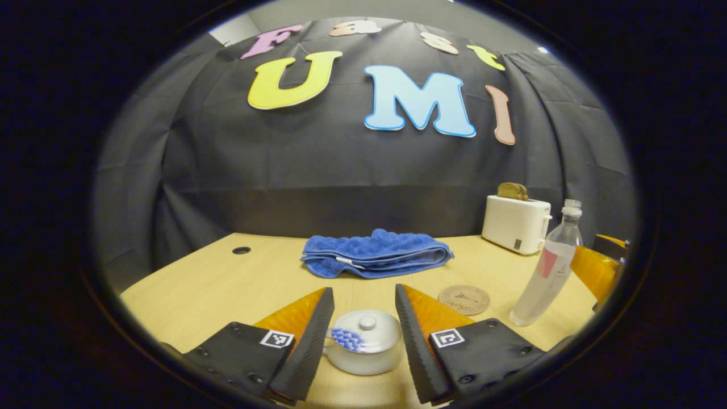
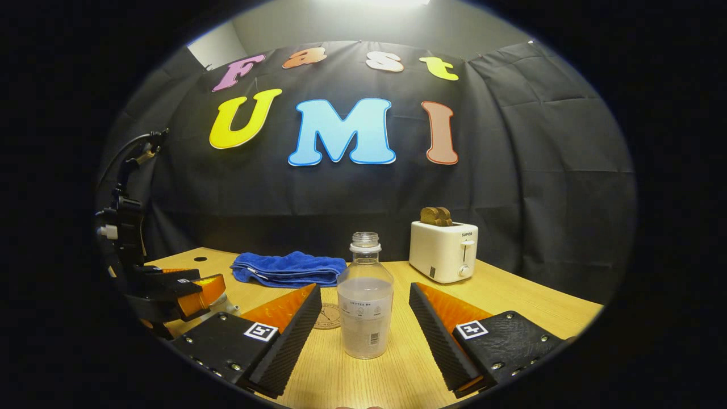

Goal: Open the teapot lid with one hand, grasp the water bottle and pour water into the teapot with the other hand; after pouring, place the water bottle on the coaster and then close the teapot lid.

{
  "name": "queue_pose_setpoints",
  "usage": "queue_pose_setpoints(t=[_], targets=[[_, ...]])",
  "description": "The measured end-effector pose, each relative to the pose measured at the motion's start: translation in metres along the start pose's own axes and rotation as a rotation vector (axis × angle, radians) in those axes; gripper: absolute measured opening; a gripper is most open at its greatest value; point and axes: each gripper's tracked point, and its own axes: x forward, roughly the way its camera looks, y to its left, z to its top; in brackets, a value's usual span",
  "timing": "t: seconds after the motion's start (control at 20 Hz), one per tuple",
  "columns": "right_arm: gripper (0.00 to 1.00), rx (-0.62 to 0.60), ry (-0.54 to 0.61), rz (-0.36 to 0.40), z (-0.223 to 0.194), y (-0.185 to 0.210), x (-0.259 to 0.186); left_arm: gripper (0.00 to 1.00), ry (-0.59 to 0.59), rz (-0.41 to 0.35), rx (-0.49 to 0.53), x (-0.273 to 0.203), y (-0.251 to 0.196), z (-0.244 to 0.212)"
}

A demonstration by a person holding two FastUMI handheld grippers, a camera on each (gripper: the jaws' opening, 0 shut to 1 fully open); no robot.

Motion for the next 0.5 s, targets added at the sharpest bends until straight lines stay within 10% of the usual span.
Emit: queue_pose_setpoints(t=[0.5], targets=[[0.98,0.017,0.012,-0.028,-0.006,-0.012,0.002,0.61,0.028,0.032,0.054,0.004,0.000,-0.005]])
